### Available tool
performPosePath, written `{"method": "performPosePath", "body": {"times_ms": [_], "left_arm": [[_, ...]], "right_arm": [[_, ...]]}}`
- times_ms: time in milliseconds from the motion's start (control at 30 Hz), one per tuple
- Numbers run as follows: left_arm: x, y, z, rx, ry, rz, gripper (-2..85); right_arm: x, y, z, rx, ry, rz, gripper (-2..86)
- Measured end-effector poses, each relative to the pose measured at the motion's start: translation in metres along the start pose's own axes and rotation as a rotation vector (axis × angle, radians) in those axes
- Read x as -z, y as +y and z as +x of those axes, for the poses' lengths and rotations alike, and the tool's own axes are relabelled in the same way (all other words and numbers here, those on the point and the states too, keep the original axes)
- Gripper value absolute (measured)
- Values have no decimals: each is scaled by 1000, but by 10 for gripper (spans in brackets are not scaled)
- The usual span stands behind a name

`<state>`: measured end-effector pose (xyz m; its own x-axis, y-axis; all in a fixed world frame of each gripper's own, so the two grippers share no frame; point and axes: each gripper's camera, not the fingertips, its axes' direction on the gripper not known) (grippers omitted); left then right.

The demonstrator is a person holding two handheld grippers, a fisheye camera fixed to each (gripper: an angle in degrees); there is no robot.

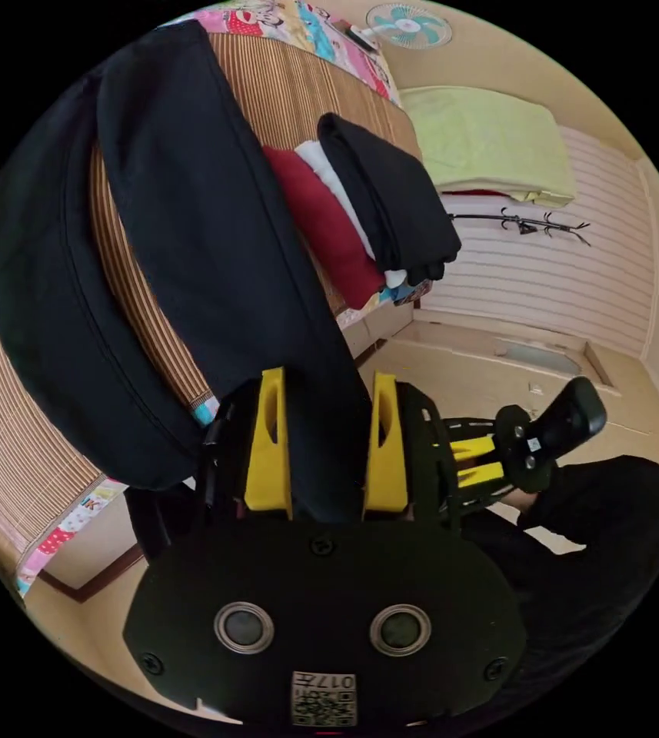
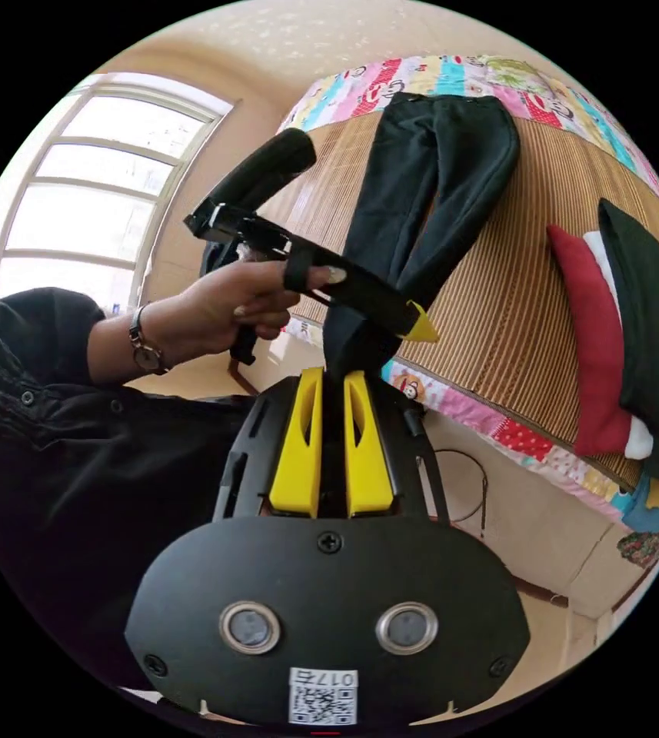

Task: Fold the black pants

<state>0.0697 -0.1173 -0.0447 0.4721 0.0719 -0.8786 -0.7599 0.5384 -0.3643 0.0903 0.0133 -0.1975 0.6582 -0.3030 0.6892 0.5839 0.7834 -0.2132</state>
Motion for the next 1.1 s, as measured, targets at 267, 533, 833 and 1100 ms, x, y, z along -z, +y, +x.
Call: {"method": "performPosePath", "body": {"times_ms": [267,533,833,1100], "left_arm": [[1,56,-50,150,225,262,35],[-13,100,-76,161,530,446,29],[-13,194,-136,256,671,669,26],[-34,268,-215,558,379,517,79]], "right_arm": [[64,-164,147,0,-33,130,123],[14,-360,298,-532,121,254,142],[7,-447,48,16,611,491,29],[-141,-447,50,21,355,229,62]]}}
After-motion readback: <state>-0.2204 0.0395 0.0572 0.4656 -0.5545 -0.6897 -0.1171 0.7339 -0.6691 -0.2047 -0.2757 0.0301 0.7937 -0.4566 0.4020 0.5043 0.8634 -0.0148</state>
